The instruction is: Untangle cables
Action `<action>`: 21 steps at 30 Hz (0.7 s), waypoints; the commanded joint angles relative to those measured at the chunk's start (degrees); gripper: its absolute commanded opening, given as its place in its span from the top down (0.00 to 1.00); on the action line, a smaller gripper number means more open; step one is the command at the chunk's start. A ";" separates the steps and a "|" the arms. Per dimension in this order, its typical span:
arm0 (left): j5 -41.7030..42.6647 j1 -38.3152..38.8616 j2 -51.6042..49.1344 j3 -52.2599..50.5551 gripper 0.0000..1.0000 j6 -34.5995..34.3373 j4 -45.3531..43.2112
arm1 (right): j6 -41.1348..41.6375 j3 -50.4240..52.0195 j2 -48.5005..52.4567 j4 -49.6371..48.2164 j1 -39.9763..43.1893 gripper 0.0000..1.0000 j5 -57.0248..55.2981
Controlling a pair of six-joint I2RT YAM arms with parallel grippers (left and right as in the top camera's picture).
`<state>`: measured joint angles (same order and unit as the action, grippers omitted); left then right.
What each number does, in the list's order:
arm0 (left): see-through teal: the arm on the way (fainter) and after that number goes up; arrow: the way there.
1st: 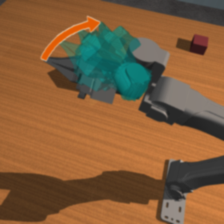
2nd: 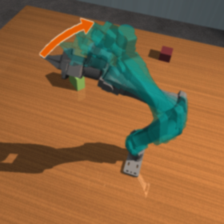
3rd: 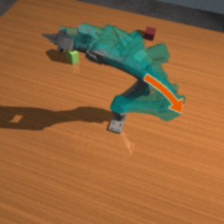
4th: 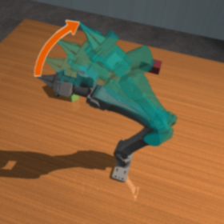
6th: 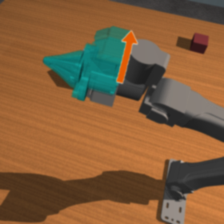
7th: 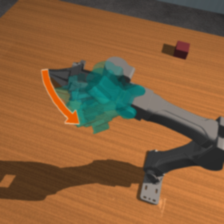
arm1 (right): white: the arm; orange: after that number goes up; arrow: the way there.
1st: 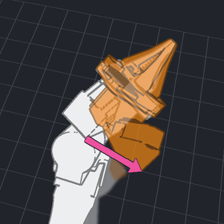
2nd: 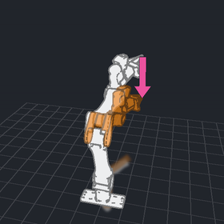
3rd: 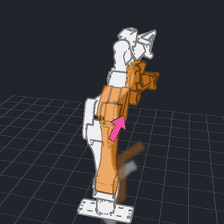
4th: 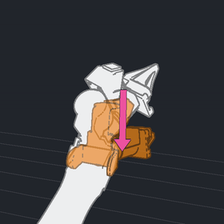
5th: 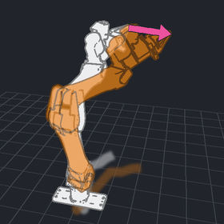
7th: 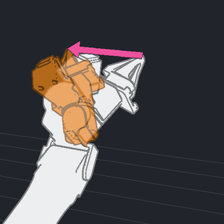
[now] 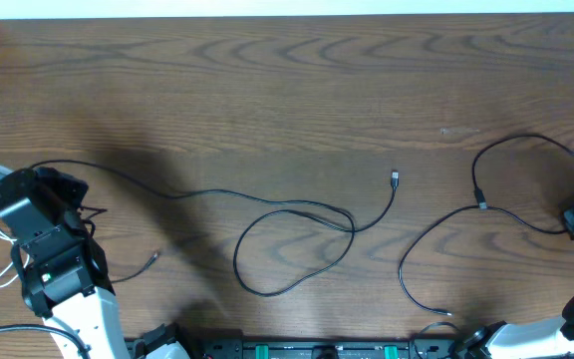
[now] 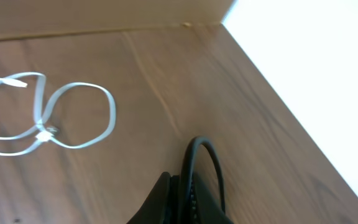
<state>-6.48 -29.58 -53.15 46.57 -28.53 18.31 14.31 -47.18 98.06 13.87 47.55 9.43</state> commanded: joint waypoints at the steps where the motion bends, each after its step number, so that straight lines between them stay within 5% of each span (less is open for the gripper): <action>1: 13.33 -0.13 -0.02 0.17 0.93 3.13 -0.13 | -0.24 0.31 0.66 0.02 0.02 0.46 5.25; 3: 17.49 0.44 -0.07 0.17 0.93 5.18 -0.11 | -0.48 0.31 0.66 0.07 0.02 0.14 7.98; 5: 19.76 1.51 -0.26 0.17 0.93 6.56 -0.13 | -2.56 0.31 0.66 0.04 0.02 0.01 11.32; 14: 22.36 12.63 -6.10 0.17 0.92 8.55 -7.04 | -6.73 0.31 0.66 0.04 -1.49 0.01 21.81; 21: 17.84 21.79 -21.05 0.17 0.93 4.20 -35.06 | -6.73 0.31 0.66 0.02 -5.27 0.01 21.79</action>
<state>14.87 -9.45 -69.34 46.26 -22.55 -10.63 8.49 -47.40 97.89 13.85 43.66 29.95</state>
